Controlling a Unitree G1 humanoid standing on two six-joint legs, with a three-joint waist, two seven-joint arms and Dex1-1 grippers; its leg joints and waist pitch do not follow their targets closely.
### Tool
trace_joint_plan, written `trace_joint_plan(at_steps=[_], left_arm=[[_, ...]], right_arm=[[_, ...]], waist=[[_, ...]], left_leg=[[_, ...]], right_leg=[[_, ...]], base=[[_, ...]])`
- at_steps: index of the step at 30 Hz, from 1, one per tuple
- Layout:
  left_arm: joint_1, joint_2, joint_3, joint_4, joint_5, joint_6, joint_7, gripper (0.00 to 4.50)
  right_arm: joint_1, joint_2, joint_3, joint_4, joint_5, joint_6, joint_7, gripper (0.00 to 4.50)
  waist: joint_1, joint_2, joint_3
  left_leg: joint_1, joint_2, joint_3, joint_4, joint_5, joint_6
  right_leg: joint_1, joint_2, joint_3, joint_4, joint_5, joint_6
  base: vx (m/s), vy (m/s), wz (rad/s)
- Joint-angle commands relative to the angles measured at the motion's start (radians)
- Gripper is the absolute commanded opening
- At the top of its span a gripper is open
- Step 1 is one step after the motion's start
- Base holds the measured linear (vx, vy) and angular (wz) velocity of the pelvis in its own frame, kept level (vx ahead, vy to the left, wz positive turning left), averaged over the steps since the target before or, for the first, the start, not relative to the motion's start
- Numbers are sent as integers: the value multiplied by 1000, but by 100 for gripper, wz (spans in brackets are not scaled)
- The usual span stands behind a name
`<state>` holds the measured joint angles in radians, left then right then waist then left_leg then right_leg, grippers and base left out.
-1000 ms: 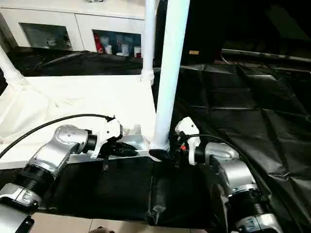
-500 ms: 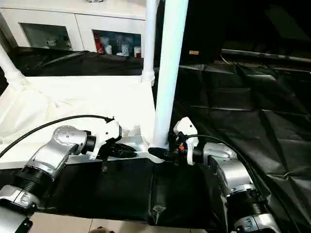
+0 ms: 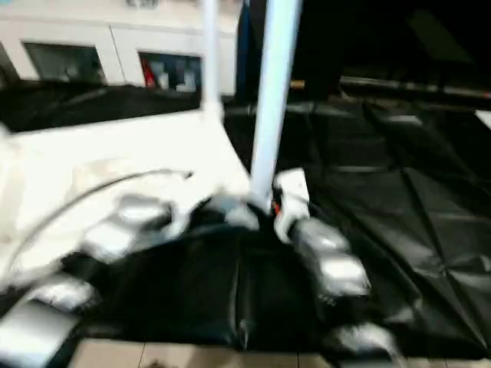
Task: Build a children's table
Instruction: Rotate leg to tighten
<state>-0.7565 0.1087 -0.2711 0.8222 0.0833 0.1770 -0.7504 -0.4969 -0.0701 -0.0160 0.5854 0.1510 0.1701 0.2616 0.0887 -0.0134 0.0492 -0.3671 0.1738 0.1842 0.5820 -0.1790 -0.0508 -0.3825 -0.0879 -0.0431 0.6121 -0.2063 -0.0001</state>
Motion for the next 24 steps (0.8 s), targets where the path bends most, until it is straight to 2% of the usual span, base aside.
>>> trace_joint_plan(at_steps=[1,2,4,6,8,11,12,13,15,18,20,21,22,24], left_arm=[[-27,-28,29,56,9,5,109,0],[-41,-41,19,79,21,-7,122,0],[-47,-45,14,89,25,-17,124,0],[-55,-38,3,99,36,-37,109,0],[-56,-34,7,103,35,-39,106,0],[-55,-7,7,110,34,-62,76,0],[-52,3,8,105,31,-61,61,0],[-52,9,10,108,28,-64,52,0],[-40,30,6,95,24,-82,5,0],[-19,63,-3,68,17,-111,-70,0],[0,90,-11,42,9,-119,-134,0],[36,122,-25,-12,-17,-170,-242,0],[39,125,-26,-17,-20,-170,-250,0],[74,159,-41,-83,-43,-170,-346,0]], right_arm=[[8,25,22,86,-46,4,-63,275],[-12,41,28,110,-47,-9,-66,275],[-20,49,36,115,-42,-10,-40,275],[-25,59,55,101,-36,-34,30,275],[-25,61,52,96,-30,-43,46,331],[-25,41,42,80,0,-72,116,367],[-22,23,47,61,6,-67,146,367],[-22,11,50,53,11,-66,165,379],[-4,-41,64,-5,28,-46,249,392],[30,-118,85,-85,51,-16,382,392],[60,-182,103,-140,59,3,486,392],[82,-230,111,-173,59,7,561,392],[83,-233,112,-175,59,7,565,392],[93,-270,121,-189,60,7,615,392]], waist=[[-3,-6,-61],[-1,-3,-63],[0,-6,-63],[1,-4,-62],[1,-5,-60],[-1,-4,-58],[-6,-5,-57],[-7,-4,-59],[-9,-5,-58],[-6,-8,-60],[-5,-9,-64],[-4,-7,-63],[-3,-7,-61],[-3,-4,-61]], left_leg=[[12,49,-18,-73,-185,-1],[14,49,-18,-72,-177,5],[10,47,-17,-68,-150,26],[10,49,-17,-69,-159,43],[11,50,-17,-70,-172,44],[9,51,-20,-74,-206,40],[4,51,-22,-77,-211,36],[9,52,-21,-75,-215,36],[7,52,-22,-75,-208,41],[6,53,-21,-69,-167,68],[3,53,-18,-61,-126,98],[5,53,-18,-62,-123,106],[3,55,-18,-63,-128,108],[8,58,-16,-64,-144,100]], right_leg=[[34,-64,40,-73,-131,-211],[34,-64,40,-72,-111,-213],[39,-62,39,-68,-53,-221],[39,-64,37,-71,-58,-221],[39,-65,37,-72,-82,-221],[40,-65,36,-76,-127,-214],[43,-65,35,-76,-143,-209],[42,-64,35,-78,-145,-210],[41,-64,36,-78,-134,-216],[47,-64,35,-72,-61,-228],[48,-64,36,-62,18,-247],[46,-63,34,-62,22,-257],[46,-66,35,-62,10,-263],[41,-66,35,-64,-17,-278]], base=[[0,0,0],[0,0,0],[0,0,0],[0,0,0],[0,0,0],[0,0,0],[0,0,0],[0,0,0],[0,0,0],[0,0,0],[0,0,0],[0,0,0],[0,0,0],[0,0,0]])
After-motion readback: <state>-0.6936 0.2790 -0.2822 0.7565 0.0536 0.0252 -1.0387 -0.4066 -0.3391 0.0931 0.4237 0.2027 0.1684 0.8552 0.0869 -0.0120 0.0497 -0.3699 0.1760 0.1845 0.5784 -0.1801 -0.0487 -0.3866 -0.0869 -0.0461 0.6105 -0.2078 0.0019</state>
